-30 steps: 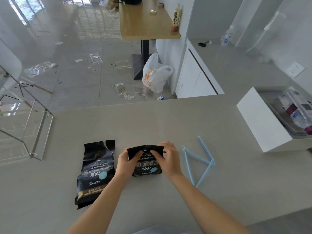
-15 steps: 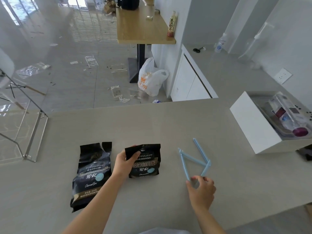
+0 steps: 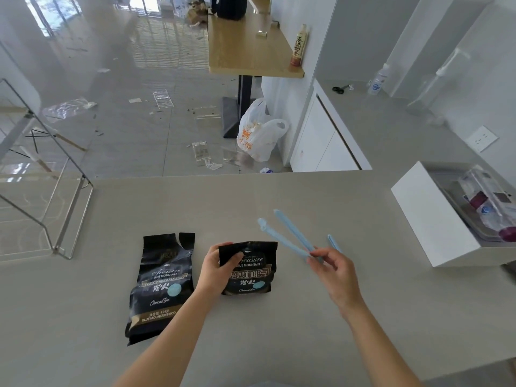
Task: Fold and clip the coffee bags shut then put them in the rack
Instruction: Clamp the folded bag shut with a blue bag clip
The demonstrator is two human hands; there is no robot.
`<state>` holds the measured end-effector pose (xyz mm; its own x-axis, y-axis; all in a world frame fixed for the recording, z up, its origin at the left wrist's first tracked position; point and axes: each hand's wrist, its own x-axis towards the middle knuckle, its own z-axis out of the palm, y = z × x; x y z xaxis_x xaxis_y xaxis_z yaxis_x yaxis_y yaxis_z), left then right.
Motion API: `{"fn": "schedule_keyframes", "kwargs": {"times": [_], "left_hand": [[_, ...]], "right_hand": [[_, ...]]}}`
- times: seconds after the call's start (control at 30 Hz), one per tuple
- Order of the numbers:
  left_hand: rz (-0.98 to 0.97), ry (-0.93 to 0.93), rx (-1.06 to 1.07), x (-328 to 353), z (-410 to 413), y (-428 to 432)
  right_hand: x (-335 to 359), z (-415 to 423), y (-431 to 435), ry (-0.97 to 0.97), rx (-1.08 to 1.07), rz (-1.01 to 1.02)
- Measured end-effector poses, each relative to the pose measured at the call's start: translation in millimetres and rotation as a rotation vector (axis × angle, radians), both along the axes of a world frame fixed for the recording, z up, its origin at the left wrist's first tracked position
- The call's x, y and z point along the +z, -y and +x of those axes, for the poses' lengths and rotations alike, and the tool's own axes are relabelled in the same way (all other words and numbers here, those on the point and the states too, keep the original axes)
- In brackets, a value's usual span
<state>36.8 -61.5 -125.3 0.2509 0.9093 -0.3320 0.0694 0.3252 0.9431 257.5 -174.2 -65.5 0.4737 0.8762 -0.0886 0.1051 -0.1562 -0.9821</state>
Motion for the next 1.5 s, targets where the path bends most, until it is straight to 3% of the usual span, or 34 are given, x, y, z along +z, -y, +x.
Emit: {"fn": "schedule_keyframes", "kwargs": {"times": [0.27, 0.67, 1.27, 1.5], "left_hand": [[-0.009, 0.044, -0.027, 6, -1, 0], [-0.065, 0.095, -0.049, 16, -3, 1], [-0.081, 0.111, -0.049, 14, -6, -3], [-0.108, 0.148, -0.019, 12, -5, -1]], "right_hand": [[20, -2, -37, 0.389, 0.378, -0.168], [30, -12, -74, 0.509, 0.605, -0.276], [39, -31, -96, 0.816, 0.757, -0.317], [40, -54, -110, 1.076, 0.809, -0.269]]}}
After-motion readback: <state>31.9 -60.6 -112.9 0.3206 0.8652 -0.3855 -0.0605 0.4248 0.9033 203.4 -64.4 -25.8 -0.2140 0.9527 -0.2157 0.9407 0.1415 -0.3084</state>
